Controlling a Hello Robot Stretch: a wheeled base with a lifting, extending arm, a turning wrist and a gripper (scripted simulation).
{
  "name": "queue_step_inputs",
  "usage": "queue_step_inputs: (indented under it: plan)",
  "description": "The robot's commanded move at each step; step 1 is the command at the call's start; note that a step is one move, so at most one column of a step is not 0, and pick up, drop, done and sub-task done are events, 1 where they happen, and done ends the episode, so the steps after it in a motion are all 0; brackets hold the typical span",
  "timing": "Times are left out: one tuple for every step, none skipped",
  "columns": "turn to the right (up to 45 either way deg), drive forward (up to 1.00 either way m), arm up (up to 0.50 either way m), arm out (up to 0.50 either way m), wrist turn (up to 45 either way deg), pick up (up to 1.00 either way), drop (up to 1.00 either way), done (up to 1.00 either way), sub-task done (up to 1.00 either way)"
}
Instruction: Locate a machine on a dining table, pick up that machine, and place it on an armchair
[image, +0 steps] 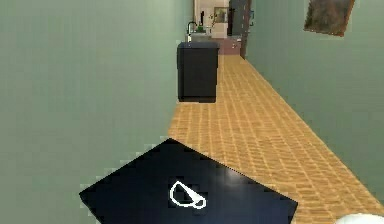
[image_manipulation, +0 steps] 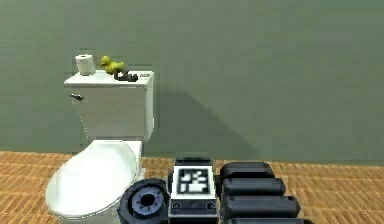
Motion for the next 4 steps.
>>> queue_step_inputs:
  plan:
    - [0.0, 0.30, 0.00, 0.00, 0.0, 0.00, 0.00, 0.00, 0.00]
    - [0.0, 0.45, 0.00, 0.00, 0.0, 0.00, 0.00, 0.00, 0.00]
    - [24.0, 0.00, 0.00, 0.00, 0.0, 0.00, 0.00, 0.00, 0.00]
    - [0.0, 1.00, 0.00, 0.00, 0.0, 0.00, 0.00, 0.00, 0.00]
